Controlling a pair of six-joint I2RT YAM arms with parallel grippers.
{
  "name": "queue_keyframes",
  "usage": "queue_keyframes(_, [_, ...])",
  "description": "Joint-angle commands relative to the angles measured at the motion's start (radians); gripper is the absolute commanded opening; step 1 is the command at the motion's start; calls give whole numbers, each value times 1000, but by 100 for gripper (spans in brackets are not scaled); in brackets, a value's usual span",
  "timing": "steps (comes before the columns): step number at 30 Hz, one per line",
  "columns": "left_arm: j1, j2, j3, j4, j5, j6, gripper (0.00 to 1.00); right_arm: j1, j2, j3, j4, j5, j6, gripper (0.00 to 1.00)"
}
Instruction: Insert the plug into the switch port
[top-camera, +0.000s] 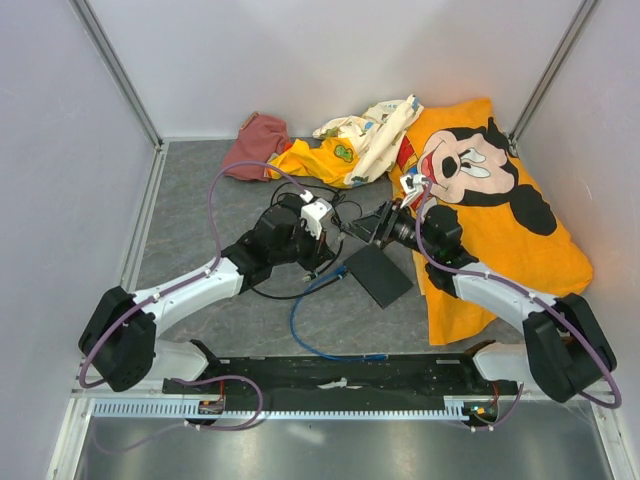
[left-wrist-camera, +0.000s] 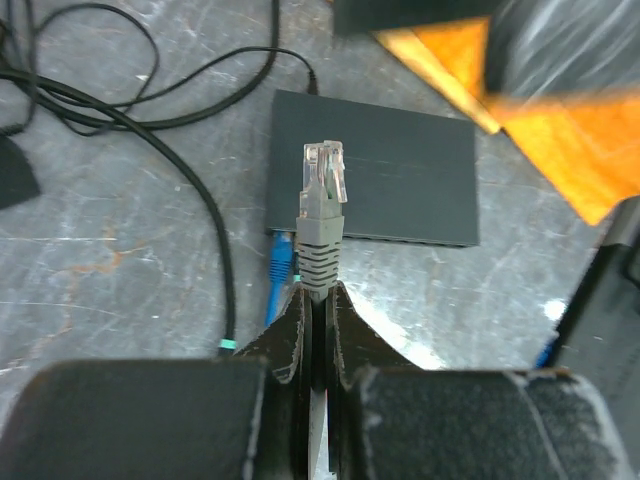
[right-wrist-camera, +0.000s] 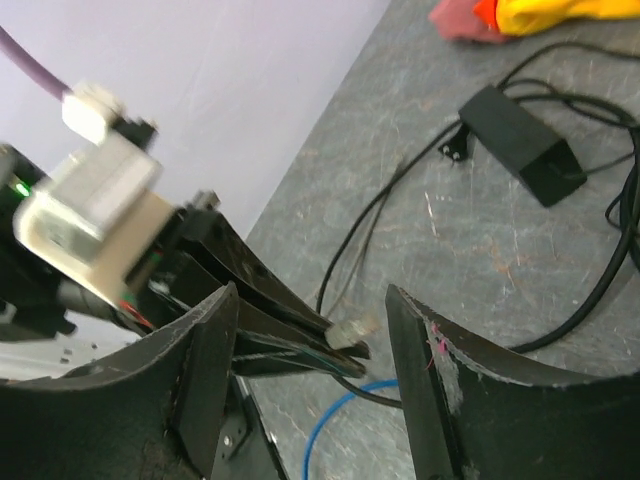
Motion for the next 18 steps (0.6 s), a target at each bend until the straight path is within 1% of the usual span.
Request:
queue_keyframes(1, [27,-10,32,28,133,-94,2,-3,59,-41,156,-79,-50,67])
queue_keyframes(4, [34,-19,20,46,157,-108,2,-5,103,-52,199,-94,-46,66])
queue_keyframes(7, [40,-19,14,62,189,-117,2,-7,146,-58,283,-125,-3,64])
queue_keyframes(12, [47,-19,8,97,232,-140,2,-5,212,-72,418,-170,58,55])
queue_keyframes(14, [49,-19,9,97,237,-142,2,-7,226,-73,446,-180,87,44])
queue_keyframes(16, [53,-19,9,98,237,-142,2,-5,230,-76,481,-191,103,37])
queue_keyframes(17, [53,-19,9,98,235,-142,2,-5,230,-78,486,-193,112,29])
queue_keyframes(18, [55,-19,8,98,232,-142,2,-5,230,-82,495,-190,117,26])
